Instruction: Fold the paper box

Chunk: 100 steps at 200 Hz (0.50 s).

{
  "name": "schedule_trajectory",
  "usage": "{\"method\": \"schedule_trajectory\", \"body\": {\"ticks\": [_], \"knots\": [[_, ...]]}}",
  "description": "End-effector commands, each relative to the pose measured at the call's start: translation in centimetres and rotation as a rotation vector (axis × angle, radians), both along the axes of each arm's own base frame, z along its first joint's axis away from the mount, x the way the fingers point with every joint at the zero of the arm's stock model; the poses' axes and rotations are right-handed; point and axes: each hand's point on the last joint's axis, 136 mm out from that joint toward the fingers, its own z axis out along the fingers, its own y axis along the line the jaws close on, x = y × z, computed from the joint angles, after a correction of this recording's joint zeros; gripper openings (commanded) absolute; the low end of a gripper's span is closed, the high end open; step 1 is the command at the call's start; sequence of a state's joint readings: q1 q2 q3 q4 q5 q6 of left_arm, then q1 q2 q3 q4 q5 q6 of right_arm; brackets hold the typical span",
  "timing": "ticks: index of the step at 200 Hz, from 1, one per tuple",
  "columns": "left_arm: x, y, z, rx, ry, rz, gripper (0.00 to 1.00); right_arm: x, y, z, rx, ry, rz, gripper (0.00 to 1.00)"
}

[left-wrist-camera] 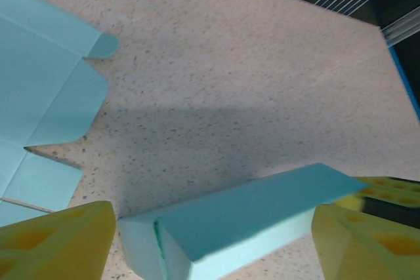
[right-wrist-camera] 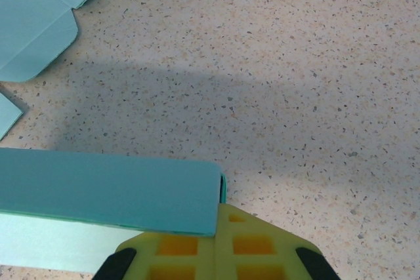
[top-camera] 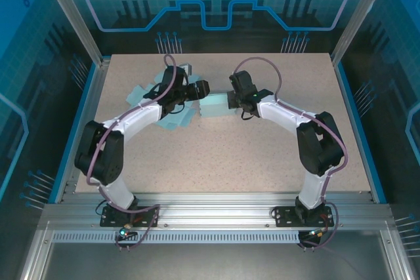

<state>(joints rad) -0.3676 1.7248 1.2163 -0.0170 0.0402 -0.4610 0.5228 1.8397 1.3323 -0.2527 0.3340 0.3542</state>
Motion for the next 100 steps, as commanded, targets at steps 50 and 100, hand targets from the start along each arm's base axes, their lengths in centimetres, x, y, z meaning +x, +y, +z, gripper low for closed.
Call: {"method": "schedule_trajectory", "body": {"ticks": [50, 100], "knots": [[0.4, -0.4, -4.2, -0.059, 0.097, 0.036, 0.59, -4.6, -0.7, -6.4, -0.137, 0.244, 0.048, 0.00], [-2.2, -1.2, -9.0, -0.102, 0.154, 0.063, 0.44, -4.7, -0.7, -6.9, -0.143, 0.239, 0.045, 0.00]]}}
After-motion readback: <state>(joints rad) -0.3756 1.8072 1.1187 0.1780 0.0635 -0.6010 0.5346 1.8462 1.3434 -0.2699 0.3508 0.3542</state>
